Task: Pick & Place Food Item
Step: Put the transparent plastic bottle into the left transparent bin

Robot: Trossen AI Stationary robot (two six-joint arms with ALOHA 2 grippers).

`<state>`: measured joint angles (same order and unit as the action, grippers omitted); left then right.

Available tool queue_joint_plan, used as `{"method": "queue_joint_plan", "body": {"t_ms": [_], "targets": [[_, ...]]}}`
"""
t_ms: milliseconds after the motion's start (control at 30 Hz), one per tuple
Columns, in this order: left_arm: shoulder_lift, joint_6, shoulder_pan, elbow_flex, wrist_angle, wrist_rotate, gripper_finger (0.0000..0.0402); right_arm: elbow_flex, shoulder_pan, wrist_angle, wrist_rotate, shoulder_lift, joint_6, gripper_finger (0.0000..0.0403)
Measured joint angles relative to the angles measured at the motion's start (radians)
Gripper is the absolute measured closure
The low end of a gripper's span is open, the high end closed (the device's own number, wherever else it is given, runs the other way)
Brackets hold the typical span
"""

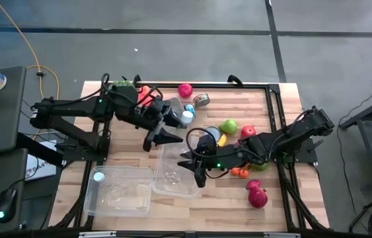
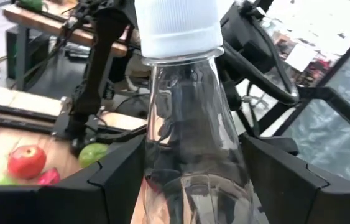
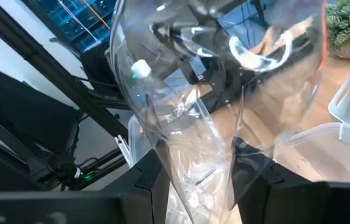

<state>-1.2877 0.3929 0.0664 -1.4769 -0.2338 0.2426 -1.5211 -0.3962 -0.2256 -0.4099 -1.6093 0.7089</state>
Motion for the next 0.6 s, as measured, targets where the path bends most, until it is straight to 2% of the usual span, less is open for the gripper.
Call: {"method": "queue_joint_plan", "body": {"t_ms": [200,333,400,600], "targets": [[0.0,-0.046,0.005,0.0,-0.008,0.013,0.0149,0.0,0.0,-0.003,0.007,0.0,-0.003,0.0288],[-0.002,-0.052,0.006,0.0,-0.04,0.016,0.0188,0.0,0.0,-0.012,0.01,0.0,0.002,0.0285],[-0.002,-0.052,0.006,0.0,-0.044,0.015,0.0209,0.0,0.0,-0.011,0.009,0.0,0.004,0.0276],[0.004,-0.056,0.006,0.0,-0.047,0.017,0.0209,0.001,0.001,-0.008,0.008,0.0,0.005,0.024]]}}
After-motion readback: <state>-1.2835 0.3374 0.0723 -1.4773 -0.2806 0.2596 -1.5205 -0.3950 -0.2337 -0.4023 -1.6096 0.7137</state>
